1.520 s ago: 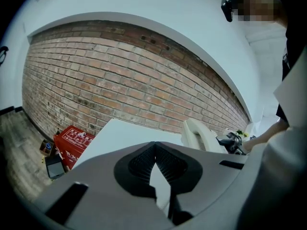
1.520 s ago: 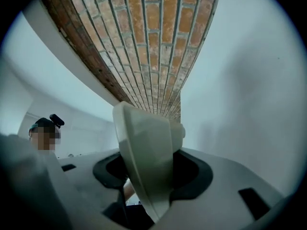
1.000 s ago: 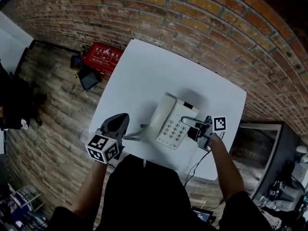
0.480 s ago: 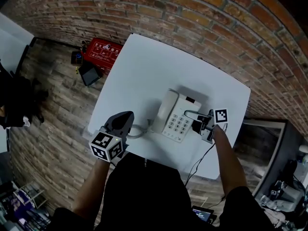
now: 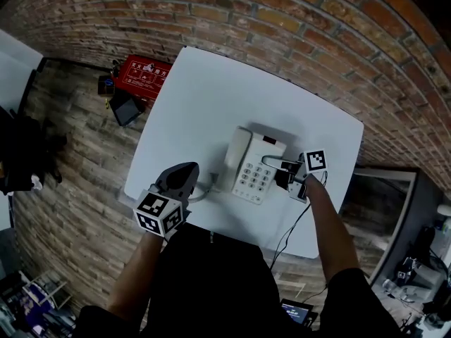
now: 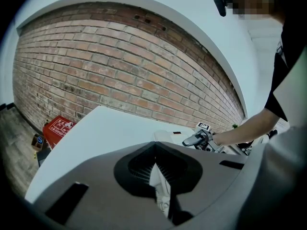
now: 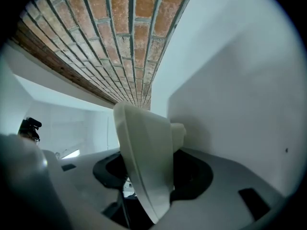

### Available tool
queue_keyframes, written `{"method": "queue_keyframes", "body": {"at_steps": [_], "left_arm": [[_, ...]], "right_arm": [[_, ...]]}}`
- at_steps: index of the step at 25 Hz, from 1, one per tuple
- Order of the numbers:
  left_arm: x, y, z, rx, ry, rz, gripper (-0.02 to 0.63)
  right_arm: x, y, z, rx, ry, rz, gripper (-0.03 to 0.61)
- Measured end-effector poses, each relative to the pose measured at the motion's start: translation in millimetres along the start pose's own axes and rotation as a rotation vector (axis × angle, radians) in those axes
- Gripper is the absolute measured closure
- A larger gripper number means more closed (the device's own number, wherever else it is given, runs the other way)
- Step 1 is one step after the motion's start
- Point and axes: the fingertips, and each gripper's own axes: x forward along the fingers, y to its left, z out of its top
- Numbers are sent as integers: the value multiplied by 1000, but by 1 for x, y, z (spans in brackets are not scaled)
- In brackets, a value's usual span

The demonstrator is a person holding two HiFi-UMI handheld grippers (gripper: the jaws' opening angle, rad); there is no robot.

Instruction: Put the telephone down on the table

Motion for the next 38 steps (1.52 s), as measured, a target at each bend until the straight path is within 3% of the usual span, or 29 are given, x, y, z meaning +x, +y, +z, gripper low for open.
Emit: {"method": "queue_keyframes", "body": {"at_steps": [4, 9, 16, 34, 38], "left_arm": [[3, -4, 1, 0, -1, -18, 601], [9, -11, 2, 9, 4, -57, 601], [20, -35, -2, 47, 31, -129, 601], [27, -64, -8, 105, 59, -248, 601], [28, -69, -6, 119, 57, -267, 601]], "right_arm": [[2, -1, 4, 10, -6, -31, 342], [1, -15, 7, 7, -49, -152, 330], [3, -14, 8, 18, -102, -195, 313], [-6, -18, 10, 14, -194, -416, 279], [-13, -21, 10, -4, -205, -506, 270]]}}
